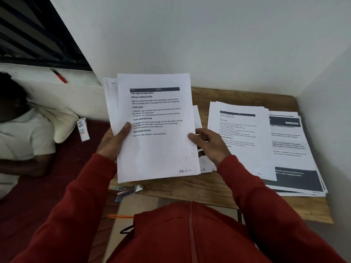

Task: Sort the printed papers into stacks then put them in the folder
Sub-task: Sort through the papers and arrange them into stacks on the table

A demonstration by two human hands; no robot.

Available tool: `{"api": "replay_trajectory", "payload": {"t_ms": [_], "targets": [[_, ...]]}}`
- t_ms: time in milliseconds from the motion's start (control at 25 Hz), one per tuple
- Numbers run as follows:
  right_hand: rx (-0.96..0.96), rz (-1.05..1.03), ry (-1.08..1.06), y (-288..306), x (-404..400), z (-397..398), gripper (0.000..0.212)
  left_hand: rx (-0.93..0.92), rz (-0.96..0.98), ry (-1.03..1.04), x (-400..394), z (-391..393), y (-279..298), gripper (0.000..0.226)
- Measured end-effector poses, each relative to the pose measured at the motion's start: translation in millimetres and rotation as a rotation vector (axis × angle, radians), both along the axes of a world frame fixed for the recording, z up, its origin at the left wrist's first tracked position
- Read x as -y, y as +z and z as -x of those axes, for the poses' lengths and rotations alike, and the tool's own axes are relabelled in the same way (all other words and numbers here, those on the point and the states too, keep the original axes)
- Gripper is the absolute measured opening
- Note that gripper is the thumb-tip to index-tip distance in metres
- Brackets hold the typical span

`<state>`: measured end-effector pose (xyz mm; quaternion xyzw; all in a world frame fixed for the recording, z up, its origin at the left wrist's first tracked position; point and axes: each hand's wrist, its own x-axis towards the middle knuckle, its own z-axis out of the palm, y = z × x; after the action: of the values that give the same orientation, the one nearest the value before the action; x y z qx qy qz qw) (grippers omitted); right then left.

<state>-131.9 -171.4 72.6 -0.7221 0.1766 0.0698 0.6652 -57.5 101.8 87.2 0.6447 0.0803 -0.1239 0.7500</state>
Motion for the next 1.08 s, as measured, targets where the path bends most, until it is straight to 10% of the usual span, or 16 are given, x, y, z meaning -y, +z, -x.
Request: {"api": "replay_trajectory", "payload": {"t_ms": [240, 440, 800, 1080], "targets": [[-0.038, -0.111, -0.043, -11.6, 8.1, -3.4, 0.028, -0.021, 0.012, 0.02, -7.9, 3.1, -6.6, 0.026], [-0.291, 1.039, 0.115, -62.8, 9.6, -16.0, 0.083, -0.006, -0.021, 0.103, -30.6, 5.3, -6.5, 0.019], [-0.07, 0.516, -0.222, -57.7, 32.4, -16.8, 0.036, -0.019, 0.001, 0.118, -38.3, 7.6, -11.6, 0.024], [-0.346, 0.858, -0.397, -40.7, 136.3, 42.1, 0.069, -0.043, 0.028, -0.034, 7.2, 4.8, -20.7, 0.032]]}}
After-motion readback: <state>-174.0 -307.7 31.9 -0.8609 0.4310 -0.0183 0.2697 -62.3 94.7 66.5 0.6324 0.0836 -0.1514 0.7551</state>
